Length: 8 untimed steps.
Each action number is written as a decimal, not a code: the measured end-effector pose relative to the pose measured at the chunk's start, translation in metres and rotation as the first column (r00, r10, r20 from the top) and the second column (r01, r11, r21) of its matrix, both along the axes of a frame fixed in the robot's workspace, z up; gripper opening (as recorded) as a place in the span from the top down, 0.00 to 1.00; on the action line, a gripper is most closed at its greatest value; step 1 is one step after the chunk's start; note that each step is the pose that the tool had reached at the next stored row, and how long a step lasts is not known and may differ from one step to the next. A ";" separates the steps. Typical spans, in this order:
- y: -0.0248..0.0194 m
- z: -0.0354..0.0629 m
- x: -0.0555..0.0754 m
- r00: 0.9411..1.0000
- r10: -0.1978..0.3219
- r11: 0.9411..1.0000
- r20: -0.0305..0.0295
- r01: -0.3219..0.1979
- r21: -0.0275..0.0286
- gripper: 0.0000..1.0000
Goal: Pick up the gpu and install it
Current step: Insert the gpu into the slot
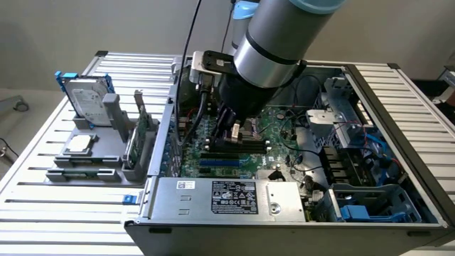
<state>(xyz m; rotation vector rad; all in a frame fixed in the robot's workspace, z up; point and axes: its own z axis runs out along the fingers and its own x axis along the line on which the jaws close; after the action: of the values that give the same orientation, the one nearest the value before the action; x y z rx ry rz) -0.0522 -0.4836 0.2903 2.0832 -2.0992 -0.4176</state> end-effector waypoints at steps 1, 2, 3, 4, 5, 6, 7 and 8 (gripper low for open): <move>0.0003 0.0005 -0.001 1.000 -0.009 1.000 0.001 0.009 -0.002 0.65; 0.0009 0.0014 -0.001 1.000 -0.021 1.000 0.003 0.021 -0.006 0.65; 0.0015 0.0024 -0.002 0.999 -0.036 0.999 0.005 0.036 -0.010 0.65; 0.0022 0.0036 -0.003 0.999 -0.053 0.998 0.007 0.053 -0.014 0.65; 0.0030 0.0049 -0.005 0.997 -0.073 0.997 0.010 0.073 -0.020 0.65; 0.0040 0.0065 -0.006 0.995 -0.096 0.995 0.013 0.096 -0.026 0.65; 0.0051 0.0082 -0.007 0.993 -0.121 0.992 0.017 0.121 -0.032 0.65; 0.0063 0.0100 -0.009 0.989 -0.148 0.988 0.021 0.149 -0.039 0.65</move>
<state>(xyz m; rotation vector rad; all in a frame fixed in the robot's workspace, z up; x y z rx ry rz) -0.0613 -0.4773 0.3003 1.9233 -2.2626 -0.3731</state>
